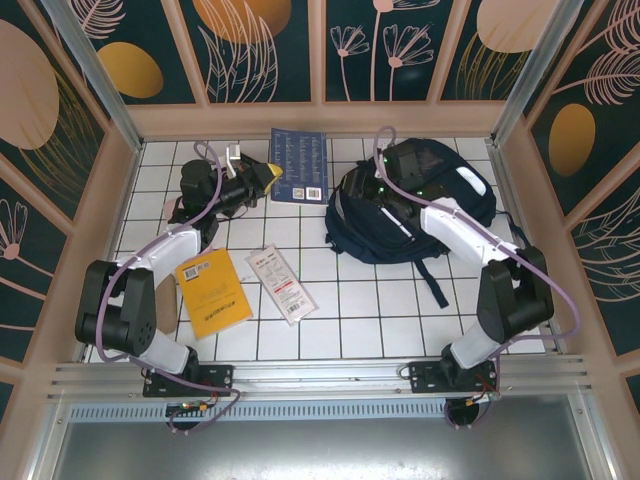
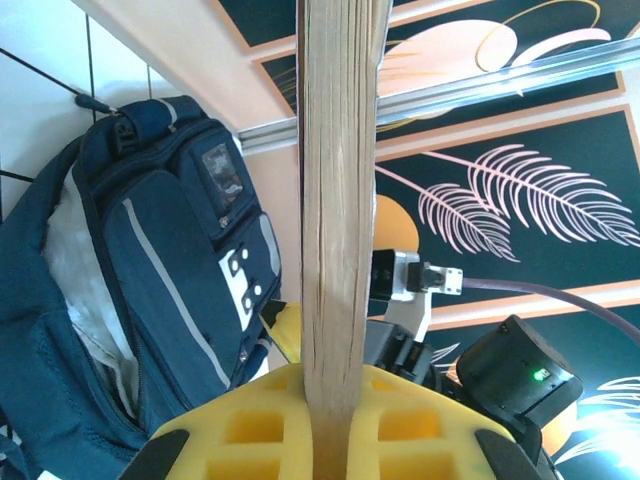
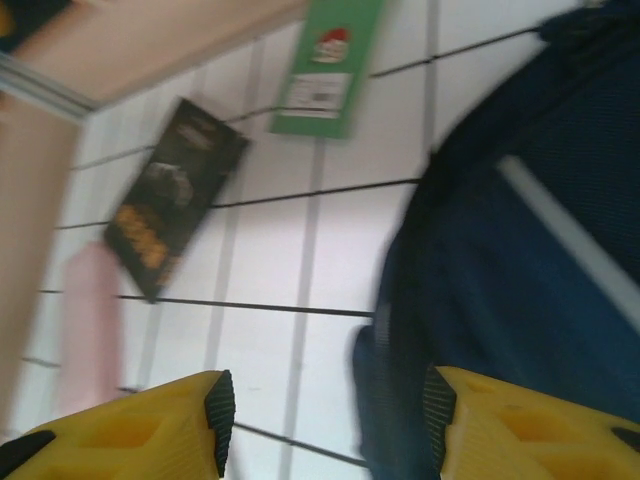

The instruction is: Pack books, pencil case, and school supplies into a backpack

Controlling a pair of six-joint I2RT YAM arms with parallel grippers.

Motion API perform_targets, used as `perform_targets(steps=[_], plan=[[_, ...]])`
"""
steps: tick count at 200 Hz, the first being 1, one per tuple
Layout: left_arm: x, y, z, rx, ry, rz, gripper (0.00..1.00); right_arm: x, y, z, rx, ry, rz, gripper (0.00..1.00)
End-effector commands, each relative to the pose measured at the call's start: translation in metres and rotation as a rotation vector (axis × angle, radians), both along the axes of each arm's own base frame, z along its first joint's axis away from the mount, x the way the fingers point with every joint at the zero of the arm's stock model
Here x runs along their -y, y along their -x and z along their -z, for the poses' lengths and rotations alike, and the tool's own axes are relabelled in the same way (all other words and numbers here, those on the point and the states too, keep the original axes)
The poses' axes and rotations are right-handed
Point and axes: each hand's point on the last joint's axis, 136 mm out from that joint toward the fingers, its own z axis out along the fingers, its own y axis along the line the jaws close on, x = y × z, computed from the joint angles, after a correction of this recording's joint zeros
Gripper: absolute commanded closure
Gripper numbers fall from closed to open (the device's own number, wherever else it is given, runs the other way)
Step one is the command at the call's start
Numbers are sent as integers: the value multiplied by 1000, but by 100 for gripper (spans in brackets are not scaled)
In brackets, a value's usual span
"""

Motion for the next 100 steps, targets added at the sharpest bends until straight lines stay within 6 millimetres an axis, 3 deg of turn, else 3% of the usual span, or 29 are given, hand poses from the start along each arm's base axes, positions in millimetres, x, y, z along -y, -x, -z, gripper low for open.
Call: perform_targets(steps=[1, 59, 100], plan=[[-1, 5, -13, 60, -16, -4, 100, 34, 0, 36, -32, 275, 24, 46], [-3, 6, -4, 36, -28, -15, 100, 52, 3, 90, -102, 504, -30, 46], [-3, 7, -2, 30, -30, -15, 100, 59, 7, 119, -113, 684, -52, 37]])
